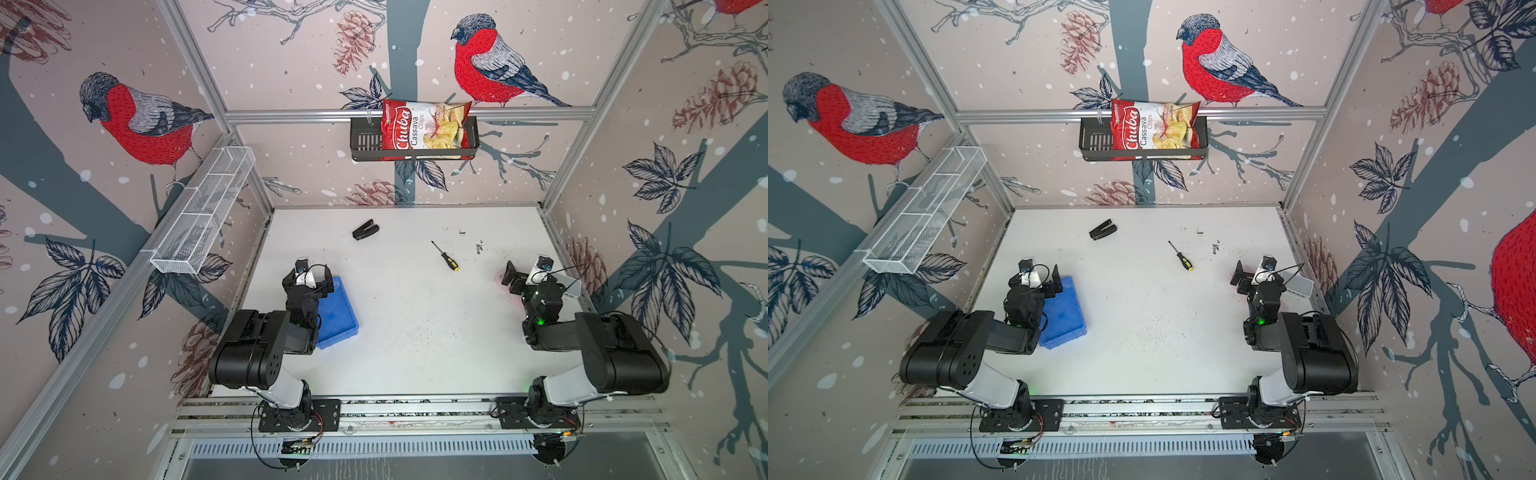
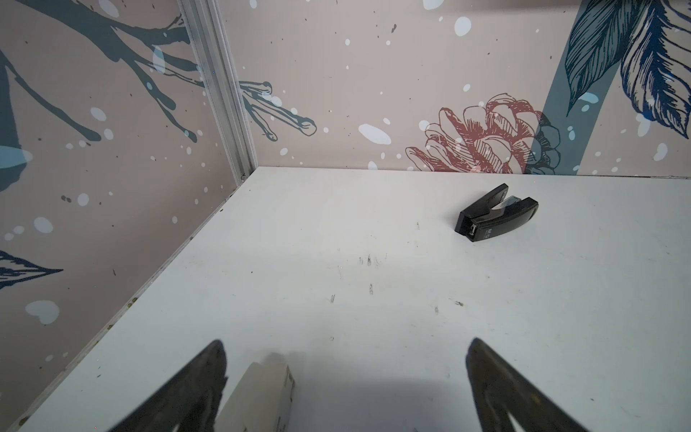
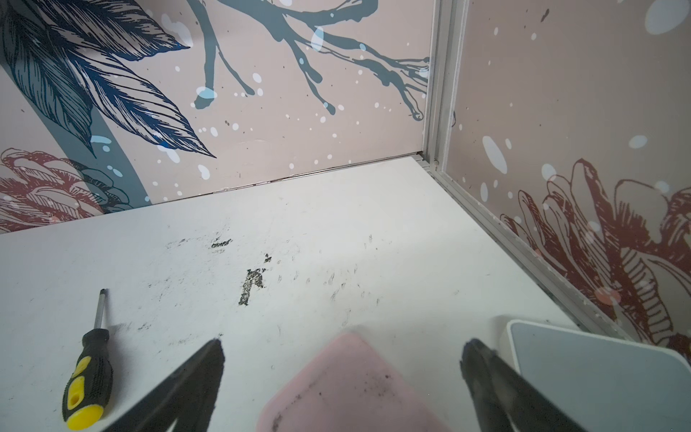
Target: Put the screwdriver in the bin
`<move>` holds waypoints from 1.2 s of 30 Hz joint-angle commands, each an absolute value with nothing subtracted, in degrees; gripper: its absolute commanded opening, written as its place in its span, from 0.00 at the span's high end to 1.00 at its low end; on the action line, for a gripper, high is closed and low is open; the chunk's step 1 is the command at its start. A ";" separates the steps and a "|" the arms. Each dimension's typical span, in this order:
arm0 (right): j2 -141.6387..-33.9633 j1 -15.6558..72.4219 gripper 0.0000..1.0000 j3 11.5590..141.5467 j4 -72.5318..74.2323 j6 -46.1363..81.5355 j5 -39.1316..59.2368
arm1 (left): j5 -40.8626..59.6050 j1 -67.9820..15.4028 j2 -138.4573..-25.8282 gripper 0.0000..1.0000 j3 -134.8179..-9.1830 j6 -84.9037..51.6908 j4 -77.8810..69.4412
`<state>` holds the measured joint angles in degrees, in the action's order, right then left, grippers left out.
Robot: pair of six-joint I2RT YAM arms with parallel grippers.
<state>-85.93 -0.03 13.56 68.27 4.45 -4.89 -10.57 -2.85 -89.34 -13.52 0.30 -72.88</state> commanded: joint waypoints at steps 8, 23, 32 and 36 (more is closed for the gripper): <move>-86.07 -0.10 0.00 13.81 68.05 4.31 -4.65 | -10.67 -2.91 -89.30 0.02 -13.54 0.18 -74.73; -83.01 -0.19 0.00 17.04 60.17 4.68 -5.16 | -12.80 -4.43 -82.01 0.02 -13.72 1.44 -69.09; -75.92 0.09 0.00 24.18 45.40 6.27 -4.97 | -11.02 -8.48 -70.86 0.02 -17.38 5.33 -57.04; -73.66 0.44 0.00 29.39 37.51 11.18 -4.05 | -3.71 -10.79 -66.77 0.02 -20.36 4.87 -50.55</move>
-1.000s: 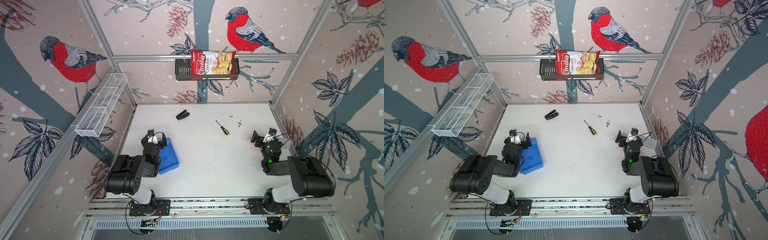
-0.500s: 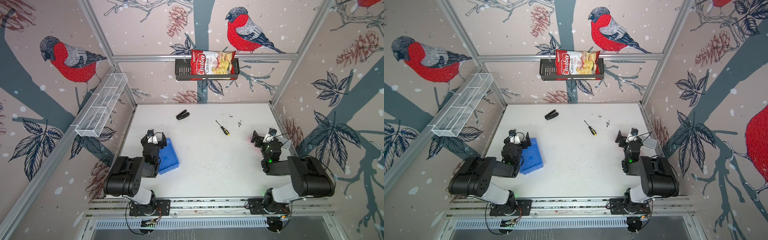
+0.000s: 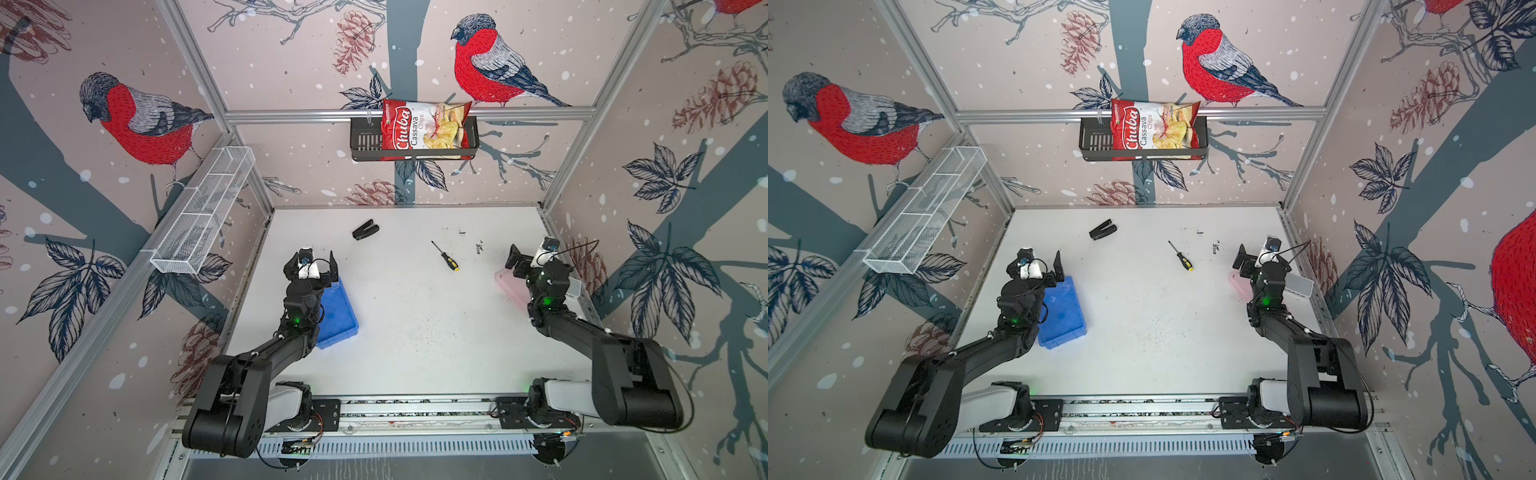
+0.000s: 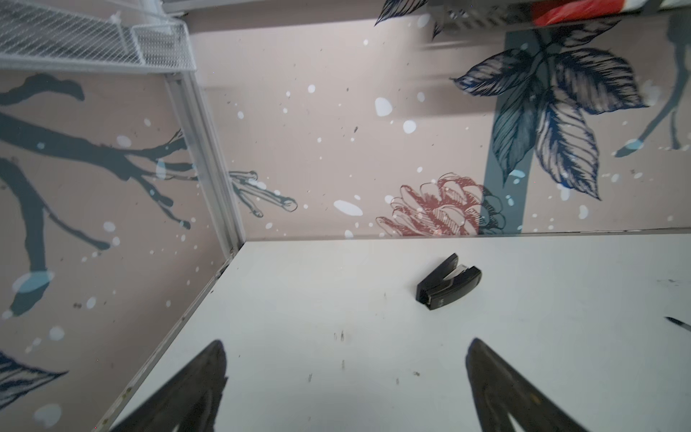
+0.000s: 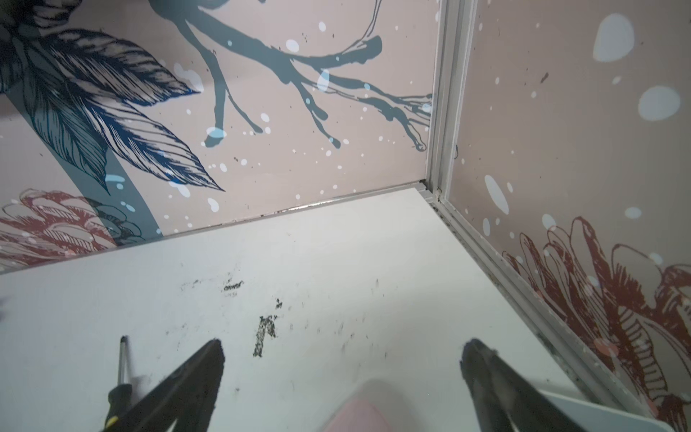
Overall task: Put the screwdriver in the bin
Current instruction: 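Reach the right gripper toward the yellow-and-black screwdriver while the left arm rises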
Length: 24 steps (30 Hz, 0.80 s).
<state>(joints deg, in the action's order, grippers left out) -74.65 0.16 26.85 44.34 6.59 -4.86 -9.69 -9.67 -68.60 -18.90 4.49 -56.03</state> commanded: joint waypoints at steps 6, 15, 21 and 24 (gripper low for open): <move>-74.18 2.47 0.00 37.56 25.63 13.76 -1.50 | 1.19 -17.00 -63.57 0.02 -21.18 1.50 -47.99; -75.16 12.99 0.00 44.43 18.14 6.43 -4.29 | 2.35 -29.34 -60.20 0.02 -20.93 2.72 -42.15; -80.86 22.74 0.00 49.68 12.73 -1.18 -9.27 | 4.73 -33.81 -62.55 0.02 -18.81 1.89 -44.35; -85.49 27.09 0.00 53.69 8.96 -4.08 -12.18 | 6.65 -35.60 -64.15 0.02 -18.92 2.58 -45.35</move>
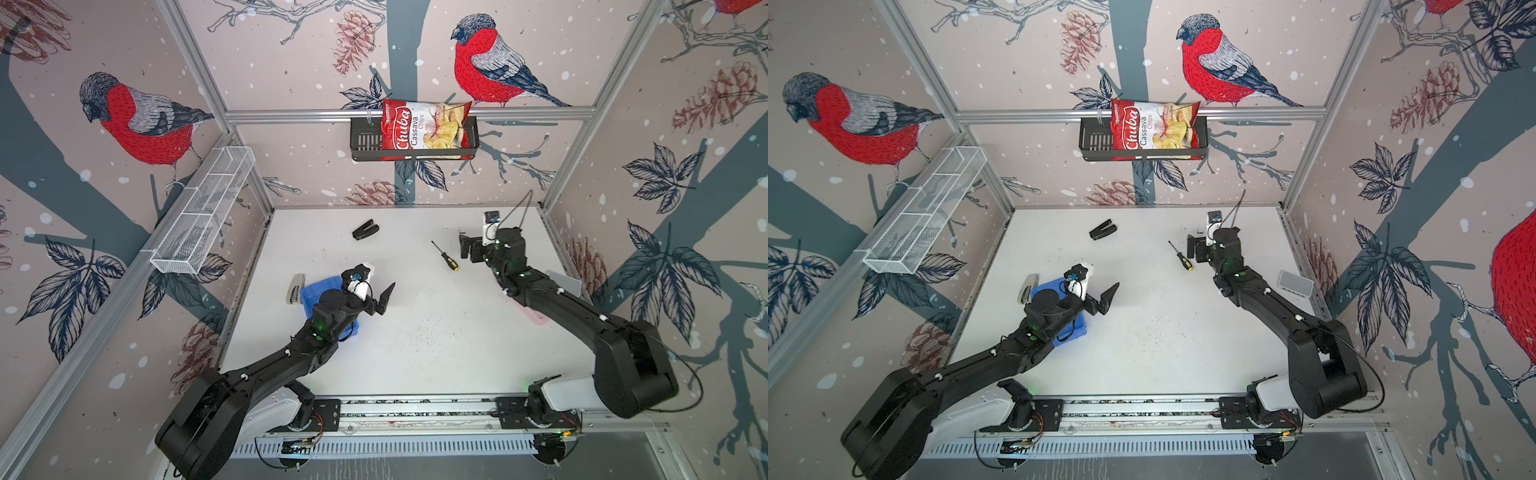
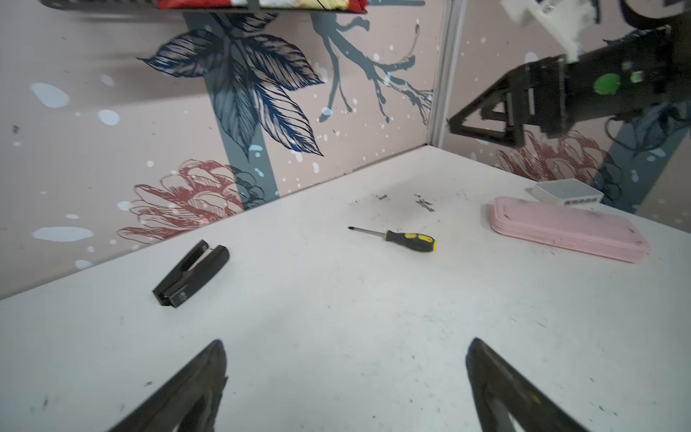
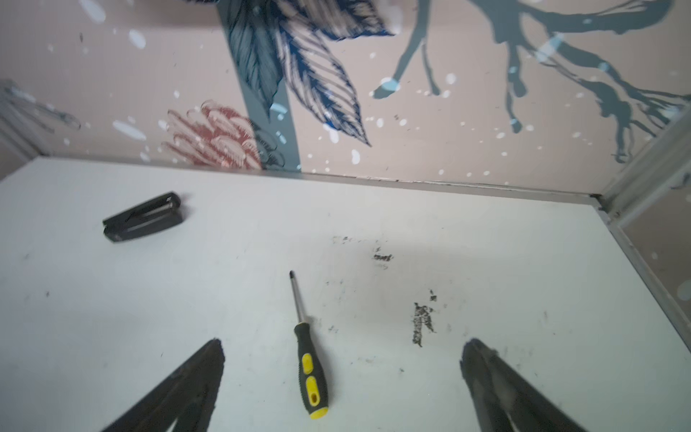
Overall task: Put the screwdriver in the bin
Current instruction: 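Reach the right gripper toward the yellow-and-black screwdriver while the left arm rises, then lower the right gripper and close it on the screwdriver handle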
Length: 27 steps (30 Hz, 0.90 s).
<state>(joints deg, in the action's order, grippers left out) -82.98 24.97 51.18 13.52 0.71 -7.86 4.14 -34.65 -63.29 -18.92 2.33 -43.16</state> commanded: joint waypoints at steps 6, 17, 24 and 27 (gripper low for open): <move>-94.21 29.38 0.00 60.39 4.05 -2.11 -13.15 | 9.05 -37.65 -69.07 0.02 -20.22 4.64 -44.95; -108.00 27.50 0.00 71.43 -6.90 2.81 -8.36 | 10.28 -39.55 -73.98 0.02 -21.61 4.74 -47.08; -112.95 25.33 0.00 74.18 -12.23 4.16 -6.73 | 12.19 -39.81 -74.27 0.02 -21.12 5.75 -48.29; -113.54 25.40 0.00 73.79 -12.17 3.63 -6.97 | 12.52 -39.90 -74.36 0.02 -21.22 6.06 -48.62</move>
<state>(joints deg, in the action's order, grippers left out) -113.06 25.19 73.71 -10.48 3.14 -7.86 11.05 -39.86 -74.26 -21.12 4.91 -45.50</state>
